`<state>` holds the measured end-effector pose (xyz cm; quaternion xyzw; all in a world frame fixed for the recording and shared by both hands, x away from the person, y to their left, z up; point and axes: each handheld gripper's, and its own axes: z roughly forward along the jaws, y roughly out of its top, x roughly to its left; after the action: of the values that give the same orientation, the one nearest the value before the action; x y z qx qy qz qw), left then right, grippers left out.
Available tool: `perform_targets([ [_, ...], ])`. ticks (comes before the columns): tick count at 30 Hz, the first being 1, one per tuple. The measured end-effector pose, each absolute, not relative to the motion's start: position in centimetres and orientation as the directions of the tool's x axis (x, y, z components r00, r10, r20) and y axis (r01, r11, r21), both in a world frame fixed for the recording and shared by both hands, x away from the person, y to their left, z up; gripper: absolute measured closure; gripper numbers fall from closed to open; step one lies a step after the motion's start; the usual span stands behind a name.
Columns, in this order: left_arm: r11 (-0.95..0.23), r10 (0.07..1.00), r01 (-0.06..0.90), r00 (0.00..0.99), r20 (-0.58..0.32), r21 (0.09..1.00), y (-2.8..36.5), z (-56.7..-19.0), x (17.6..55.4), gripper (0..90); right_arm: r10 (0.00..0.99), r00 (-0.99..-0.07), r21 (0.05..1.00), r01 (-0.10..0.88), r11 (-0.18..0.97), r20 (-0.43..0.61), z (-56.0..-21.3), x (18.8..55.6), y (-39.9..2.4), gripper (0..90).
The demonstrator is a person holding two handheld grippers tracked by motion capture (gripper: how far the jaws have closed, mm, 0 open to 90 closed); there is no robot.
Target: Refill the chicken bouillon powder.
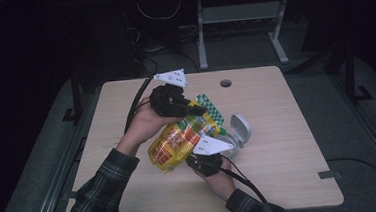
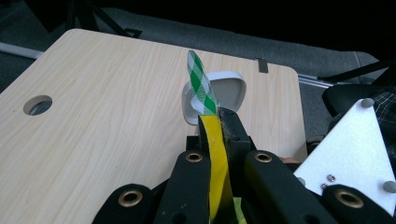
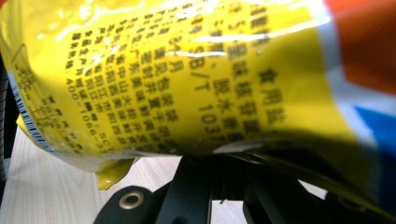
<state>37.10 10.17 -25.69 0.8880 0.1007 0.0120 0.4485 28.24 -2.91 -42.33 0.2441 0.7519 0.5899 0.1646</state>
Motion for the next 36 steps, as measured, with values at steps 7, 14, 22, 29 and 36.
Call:
perform_targets([
  [7, -0.641, 0.174, 0.140, 0.984, -0.035, 0.755, 8.6, -26.0, 36.8, 89.6, 0.550, -0.835, 0.963, 0.131, 0.236, -0.021, -42.5, 27.6, -1.9, 89.9],
  [14, -0.640, 0.182, 0.154, 0.982, -0.047, 0.753, 8.4, -26.0, 37.2, 89.5, 0.547, -0.837, 0.963, 0.136, 0.232, -0.013, -42.4, 27.6, -1.9, 89.9],
  [22, -0.644, 0.171, 0.167, 0.983, -0.073, 0.747, 8.3, -26.3, 37.7, 89.4, 0.530, -0.848, 0.962, 0.155, 0.226, 0.012, -42.3, 28.1, -1.6, 89.9],
  [29, -0.649, 0.167, 0.173, 0.982, -0.083, 0.741, 7.8, -26.3, 37.9, 89.2, 0.522, -0.853, 0.964, 0.152, 0.219, 0.015, -42.1, 28.2, -1.7, 89.9],
  [36, -0.660, 0.165, 0.177, 0.982, -0.089, 0.730, 7.4, -26.2, 38.1, 89.1, 0.507, -0.862, 0.966, 0.146, 0.211, 0.019, -41.8, 28.2, -1.8, 89.9],
])
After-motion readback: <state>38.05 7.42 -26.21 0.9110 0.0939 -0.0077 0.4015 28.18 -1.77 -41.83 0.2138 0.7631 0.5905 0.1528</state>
